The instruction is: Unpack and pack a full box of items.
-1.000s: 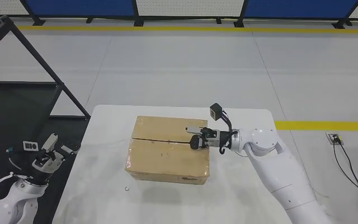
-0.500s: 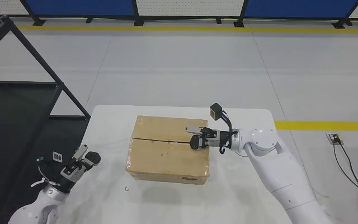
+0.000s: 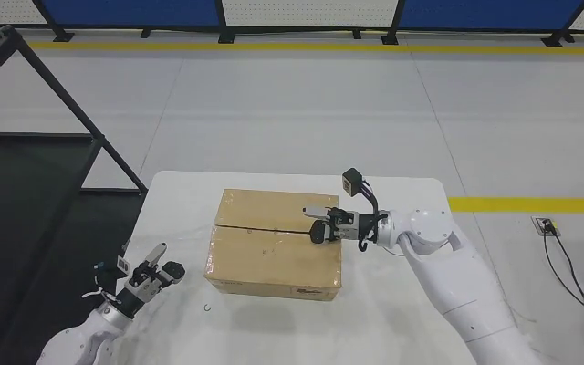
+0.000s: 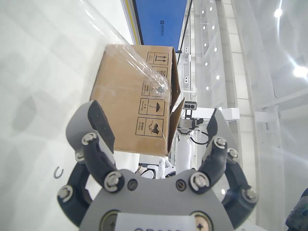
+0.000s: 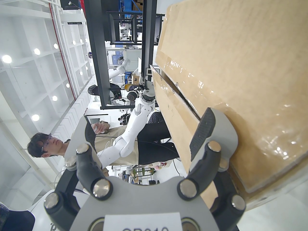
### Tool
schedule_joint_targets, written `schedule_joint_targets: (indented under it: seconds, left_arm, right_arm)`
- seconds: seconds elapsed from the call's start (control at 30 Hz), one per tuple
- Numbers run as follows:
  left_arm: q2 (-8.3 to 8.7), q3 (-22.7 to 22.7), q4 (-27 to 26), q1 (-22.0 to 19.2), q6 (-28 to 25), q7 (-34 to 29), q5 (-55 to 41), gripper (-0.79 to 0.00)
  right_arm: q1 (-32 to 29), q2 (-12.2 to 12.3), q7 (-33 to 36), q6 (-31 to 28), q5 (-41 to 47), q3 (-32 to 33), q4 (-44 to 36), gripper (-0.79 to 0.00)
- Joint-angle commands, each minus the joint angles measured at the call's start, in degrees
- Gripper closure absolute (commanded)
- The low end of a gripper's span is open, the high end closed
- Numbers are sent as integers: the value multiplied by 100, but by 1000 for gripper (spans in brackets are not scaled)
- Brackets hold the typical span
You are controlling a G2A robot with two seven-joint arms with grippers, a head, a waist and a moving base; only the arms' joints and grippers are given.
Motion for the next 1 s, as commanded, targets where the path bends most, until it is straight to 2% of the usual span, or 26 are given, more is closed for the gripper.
schedule_joint_targets:
  seconds: [0.0, 0.17, 0.3, 0.97]
  left_arm:
    - [-1, -11, 9, -3, 3, 51, 17, -785]
    - [-53, 71, -20, -67, 146, 544, 235, -785]
    - [-111, 206, 117, -234, 321, 606, 141, -785]
    - [-505, 900, 1245, -1533, 725, 1178, -487, -785]
  right_arm:
    - [0, 0, 0, 0, 0, 0, 0, -785]
    - [0, 0, 0, 0, 0, 0, 0, -785]
    - [0, 0, 0, 0, 0, 0, 0, -785]
    - [0, 0, 0, 0, 0, 0, 0, -785]
